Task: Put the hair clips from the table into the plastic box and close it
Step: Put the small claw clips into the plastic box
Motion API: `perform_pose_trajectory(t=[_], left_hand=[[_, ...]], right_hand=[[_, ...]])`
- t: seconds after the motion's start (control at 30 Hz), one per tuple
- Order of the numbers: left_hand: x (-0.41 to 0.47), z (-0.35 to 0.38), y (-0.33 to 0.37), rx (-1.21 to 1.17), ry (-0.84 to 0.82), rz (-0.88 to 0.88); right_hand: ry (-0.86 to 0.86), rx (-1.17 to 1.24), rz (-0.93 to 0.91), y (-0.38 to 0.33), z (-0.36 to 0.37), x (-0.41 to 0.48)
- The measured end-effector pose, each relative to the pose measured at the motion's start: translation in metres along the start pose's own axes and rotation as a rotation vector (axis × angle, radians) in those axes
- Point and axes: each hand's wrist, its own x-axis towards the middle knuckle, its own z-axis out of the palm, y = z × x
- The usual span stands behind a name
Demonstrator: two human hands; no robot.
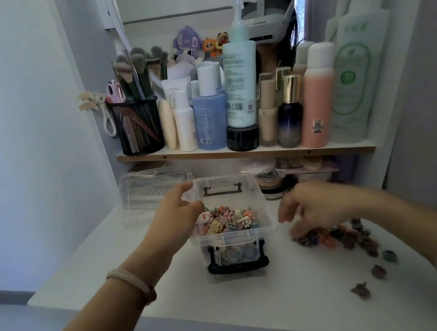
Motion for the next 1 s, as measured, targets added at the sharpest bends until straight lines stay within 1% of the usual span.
perform_pose_trajectory(t=[0.03, 0.13, 0.2, 0.43, 0.57, 0.6, 0.67, 0.73, 0.77, 0.8, 0.87, 0.93, 1.0], left_hand=[[0.000, 0.000, 0.000, -0.001, 0.000, 0.003], [0.000, 0.001, 0.000, -0.002, 0.000, 0.010], [-0.001, 0.000, 0.000, 0.005, 0.007, 0.015], [-0.002, 0.000, 0.001, 0.003, 0.005, 0.021], [-0.003, 0.001, 0.000, 0.017, 0.010, 0.008], [-0.004, 0.002, 0.001, 0.018, 0.011, 0.007], [-0.005, 0.002, 0.001, 0.018, 0.011, 0.007], [-0.005, 0.002, 0.002, 0.018, 0.007, 0.004], [-0.005, 0.003, 0.002, 0.013, 0.003, 0.004], [-0.006, 0.003, 0.003, 0.008, 0.000, 0.003], [-0.006, 0.003, 0.004, -0.002, -0.005, -0.002], [-0.006, 0.004, 0.004, -0.009, -0.006, -0.001], [-0.006, 0.004, 0.003, -0.016, 0.001, 0.006]], right_hand=[[-0.010, -0.063, 0.003, 0.000, 0.007, 0.001], [0.097, -0.137, -0.008, 0.001, 0.019, 0.004], [0.126, -0.150, -0.019, 0.001, 0.020, 0.005], [0.138, -0.180, -0.087, -0.001, 0.022, 0.006], [0.193, -0.190, -0.083, -0.003, 0.025, 0.009], [0.229, -0.172, -0.079, -0.004, 0.023, 0.009], [0.392, -0.041, -0.073, -0.006, 0.013, 0.009], [0.610, 0.245, -0.087, -0.015, -0.004, 0.005], [0.677, 0.399, -0.119, -0.020, -0.013, 0.002], [0.691, 0.524, -0.165, -0.026, -0.021, 0.000], [0.604, 0.637, -0.247, -0.037, -0.030, -0.005], [0.525, 0.621, -0.258, -0.037, -0.032, -0.006], [0.539, 0.543, -0.175, -0.026, -0.029, -0.003]])
